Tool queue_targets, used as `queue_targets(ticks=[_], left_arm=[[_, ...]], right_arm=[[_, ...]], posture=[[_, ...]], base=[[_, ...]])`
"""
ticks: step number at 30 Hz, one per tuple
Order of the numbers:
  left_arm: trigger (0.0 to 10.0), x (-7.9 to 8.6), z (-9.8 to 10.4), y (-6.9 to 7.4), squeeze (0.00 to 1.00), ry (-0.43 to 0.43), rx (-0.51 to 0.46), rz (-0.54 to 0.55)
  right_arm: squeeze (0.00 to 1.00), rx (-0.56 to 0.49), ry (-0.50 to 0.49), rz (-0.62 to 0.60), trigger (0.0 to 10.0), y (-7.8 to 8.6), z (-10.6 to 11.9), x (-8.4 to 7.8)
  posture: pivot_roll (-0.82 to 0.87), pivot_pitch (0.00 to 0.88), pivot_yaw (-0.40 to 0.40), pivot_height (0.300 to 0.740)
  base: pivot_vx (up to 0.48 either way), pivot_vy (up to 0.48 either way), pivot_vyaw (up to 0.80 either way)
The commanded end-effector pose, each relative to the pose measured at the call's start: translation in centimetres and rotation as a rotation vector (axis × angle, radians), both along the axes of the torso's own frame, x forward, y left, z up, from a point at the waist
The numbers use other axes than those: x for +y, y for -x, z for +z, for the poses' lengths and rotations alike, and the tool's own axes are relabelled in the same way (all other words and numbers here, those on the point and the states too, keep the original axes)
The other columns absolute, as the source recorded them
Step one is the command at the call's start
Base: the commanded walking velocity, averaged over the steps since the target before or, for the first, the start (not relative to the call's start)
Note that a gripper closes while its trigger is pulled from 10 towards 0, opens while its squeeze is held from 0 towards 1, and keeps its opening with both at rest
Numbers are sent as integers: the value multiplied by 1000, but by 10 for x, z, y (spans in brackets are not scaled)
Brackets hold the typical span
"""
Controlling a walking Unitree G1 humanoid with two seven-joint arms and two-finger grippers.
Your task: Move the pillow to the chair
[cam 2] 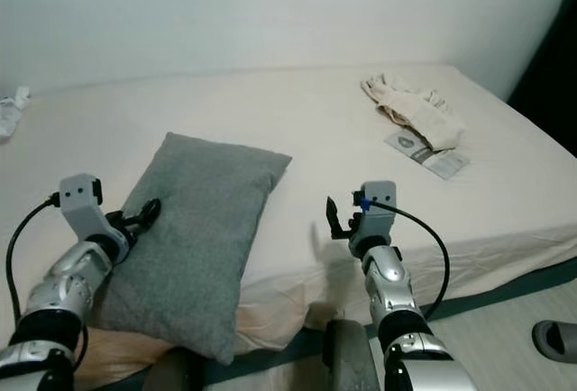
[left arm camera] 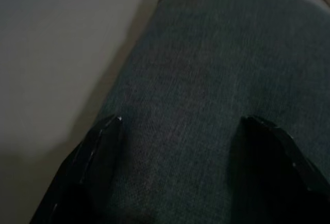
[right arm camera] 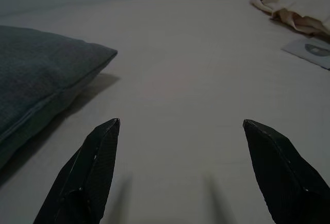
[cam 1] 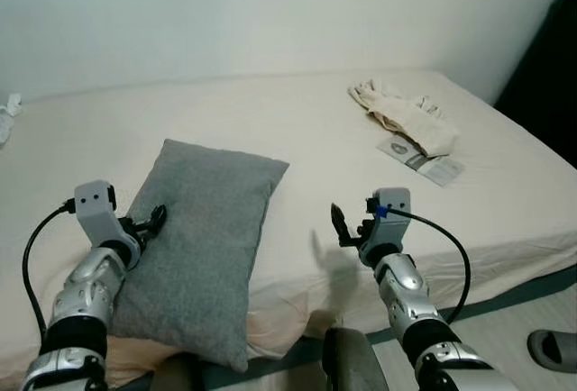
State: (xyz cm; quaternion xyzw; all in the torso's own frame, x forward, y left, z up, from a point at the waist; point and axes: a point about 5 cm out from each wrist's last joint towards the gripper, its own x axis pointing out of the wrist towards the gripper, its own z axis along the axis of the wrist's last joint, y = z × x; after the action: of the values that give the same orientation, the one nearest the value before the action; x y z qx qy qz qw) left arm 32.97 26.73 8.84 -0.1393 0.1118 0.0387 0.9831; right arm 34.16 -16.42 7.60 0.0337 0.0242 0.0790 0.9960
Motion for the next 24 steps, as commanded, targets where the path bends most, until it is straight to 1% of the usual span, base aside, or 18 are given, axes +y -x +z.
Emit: queue_targets(ticks=[1, 2, 3, 5, 8, 9, 10, 11, 13, 15, 16, 17, 19, 21, 22, 23, 24], left_arm=[[10000, 4, -17, 8, 1000, -37, 105, -14], [10000, 9, -17, 7, 1000, -130, 139, -22], [10000, 9, -17, 7, 1000, -130, 139, -22], [10000, 16, -13, 6, 1000, -191, 171, -26], [10000, 17, -13, 6, 1000, -199, 182, -37], [10000, 16, -16, 7, 1000, -195, 232, -108], [10000, 16, -16, 7, 1000, -195, 232, -108], [10000, 12, -21, 9, 0, -177, 274, -165], [10000, 5, -29, 12, 0, -109, 351, -244], [10000, -1, -37, 15, 0, 16, 404, -242], [10000, -1, -37, 15, 0, 16, 404, -242], [10000, -3, -40, 17, 0, 74, 429, -221], [10000, -3, -41, 17, 0, 83, 437, -213], [10000, -11, -44, 18, 0, 150, 453, -241], [10000, -11, -44, 18, 0, 150, 453, -241], [10000, -17, -44, 17, 0, 202, 454, -277], [10000, -20, -44, 17, 0, 220, 454, -294]], right_arm=[[0, 6, 14, 21, 10000, 1, -1, 3], [0, 6, 17, 27, 10000, 1, -1, 3], [0, 6, 17, 27, 10000, 1, -1, 3], [0, 6, 20, 31, 10000, 0, -1, 2], [0, 7, 20, 32, 10000, 0, -1, 1], [0, 10, 21, 36, 10000, 0, -1, 1], [0, 10, 21, 36, 10000, 0, -1, 1], [0, 12, 22, 38, 10000, 1, -2, 1], [0, 16, 22, 41, 10000, 2, -3, 0], [0, 22, 22, 39, 10000, 2, -4, -1], [0, 22, 22, 39, 10000, 2, -4, -1], [0, 24, 22, 38, 10000, 3, -5, -1], [0, 24, 22, 39, 10000, 3, -5, -1], [0, 26, 21, 38, 10000, 3, -5, -1], [0, 26, 21, 38, 10000, 3, -5, -1], [0, 28, 20, 36, 10000, 3, -5, -1], [0, 28, 20, 36, 10000, 3, -5, -2]], posture=[[-24, 32, -75, 551], [-25, 29, -77, 551], [-25, 29, -77, 551], [-30, 26, -74, 551], [-30, 26, -74, 551], [-33, 24, -72, 551], [-33, 24, -72, 551], [-35, 24, -71, 551], [-35, 24, -71, 551], [-36, 24, -70, 551], [-36, 24, -70, 551], [-39, 24, -68, 551], [-39, 24, -68, 551], [-39, 23, -67, 551], [-39, 23, -67, 551], [-39, 25, -66, 551], [-39, 25, -65, 551]], base=[[0, 0, 0], [0, 0, 0], [0, 0, 0], [0, 0, 0], [0, 0, 0], [0, 0, 0], [0, 0, 0], [0, 0, 0], [0, 0, 0], [0, 0, 0], [0, 0, 0], [0, 0, 0], [0, 0, 0], [0, 0, 0], [0, 0, 0], [0, 0, 0], [0, 0, 0]])
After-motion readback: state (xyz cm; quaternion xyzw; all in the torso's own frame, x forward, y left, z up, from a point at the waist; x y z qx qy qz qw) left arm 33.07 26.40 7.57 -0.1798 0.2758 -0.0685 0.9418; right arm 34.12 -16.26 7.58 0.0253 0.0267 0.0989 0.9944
